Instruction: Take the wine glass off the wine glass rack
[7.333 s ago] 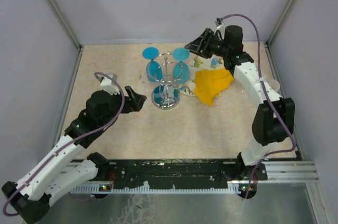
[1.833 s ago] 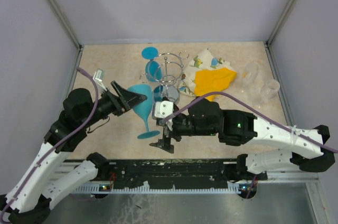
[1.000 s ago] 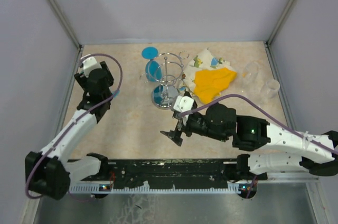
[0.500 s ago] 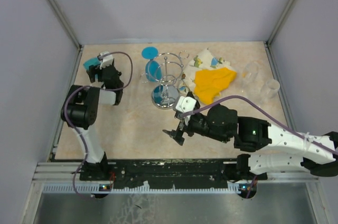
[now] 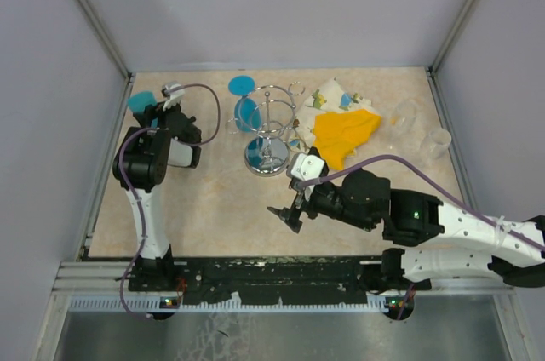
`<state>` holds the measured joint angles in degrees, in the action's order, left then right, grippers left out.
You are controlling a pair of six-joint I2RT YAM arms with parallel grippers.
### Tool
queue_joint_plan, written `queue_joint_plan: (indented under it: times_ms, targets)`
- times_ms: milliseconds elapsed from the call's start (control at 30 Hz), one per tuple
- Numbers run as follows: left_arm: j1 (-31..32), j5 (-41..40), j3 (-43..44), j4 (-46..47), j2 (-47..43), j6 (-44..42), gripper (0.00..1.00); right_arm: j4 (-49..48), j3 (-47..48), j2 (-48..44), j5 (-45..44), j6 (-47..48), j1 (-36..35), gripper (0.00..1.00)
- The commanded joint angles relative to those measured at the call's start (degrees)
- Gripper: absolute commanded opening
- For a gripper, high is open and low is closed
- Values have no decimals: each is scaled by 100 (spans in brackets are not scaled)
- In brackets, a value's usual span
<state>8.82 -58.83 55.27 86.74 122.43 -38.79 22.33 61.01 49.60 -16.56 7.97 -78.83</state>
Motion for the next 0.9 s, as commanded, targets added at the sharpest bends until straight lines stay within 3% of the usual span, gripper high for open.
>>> queue_joint_plan:
  times_ms: [0, 167, 867]
  targets:
    - [-47, -156, 35, 1575, 1, -11, 91, -218, 9, -95, -126, 100, 52, 99]
    - [-23, -171, -152, 1508, -159, 217, 99, -229, 3, -91, -85, 95, 78, 99]
    - [270, -607, -1007, 1574, -914, 417, 100, -283, -28, -155, 69, 48, 87, 99]
